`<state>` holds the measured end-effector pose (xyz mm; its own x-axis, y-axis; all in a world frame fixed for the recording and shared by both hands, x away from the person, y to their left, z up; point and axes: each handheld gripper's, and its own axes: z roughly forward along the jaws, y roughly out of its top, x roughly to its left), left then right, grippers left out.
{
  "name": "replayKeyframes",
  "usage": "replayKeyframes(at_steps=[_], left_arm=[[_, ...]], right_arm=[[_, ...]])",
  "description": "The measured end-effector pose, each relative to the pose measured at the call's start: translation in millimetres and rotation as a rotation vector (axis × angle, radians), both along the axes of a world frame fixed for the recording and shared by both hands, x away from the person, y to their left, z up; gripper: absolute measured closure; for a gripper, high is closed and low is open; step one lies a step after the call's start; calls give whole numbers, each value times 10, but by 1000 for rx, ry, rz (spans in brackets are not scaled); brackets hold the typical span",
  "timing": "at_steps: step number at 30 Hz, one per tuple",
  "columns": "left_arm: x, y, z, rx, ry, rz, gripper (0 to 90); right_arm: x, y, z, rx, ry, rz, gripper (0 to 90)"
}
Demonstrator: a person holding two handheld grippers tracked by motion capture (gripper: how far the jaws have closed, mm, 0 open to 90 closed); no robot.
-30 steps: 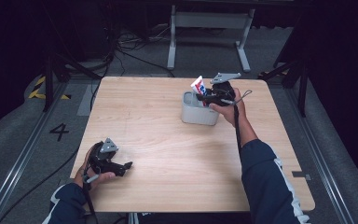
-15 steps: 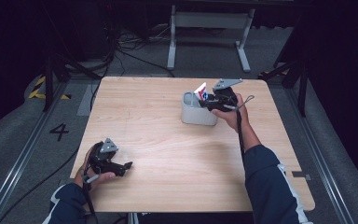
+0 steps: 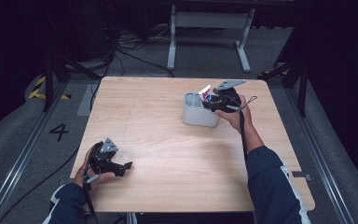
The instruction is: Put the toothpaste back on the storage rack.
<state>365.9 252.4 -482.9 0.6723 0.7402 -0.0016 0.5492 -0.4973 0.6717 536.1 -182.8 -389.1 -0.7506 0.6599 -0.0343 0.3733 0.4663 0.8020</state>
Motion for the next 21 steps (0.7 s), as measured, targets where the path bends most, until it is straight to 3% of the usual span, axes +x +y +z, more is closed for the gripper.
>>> replayKeyframes(at_steps=[4,12,21], left_arm=[[-1,-1,-1,-2,1,1,47],[0,1,0,1,-1,-1,47],[-3,-2,-1,-3,2,3,47]], right_arm=[[4,18,-52,-43,3,-12,560],[-5,27,-33,-56,3,-26,527],[-21,-3,-2,-28,-3,-45,446]])
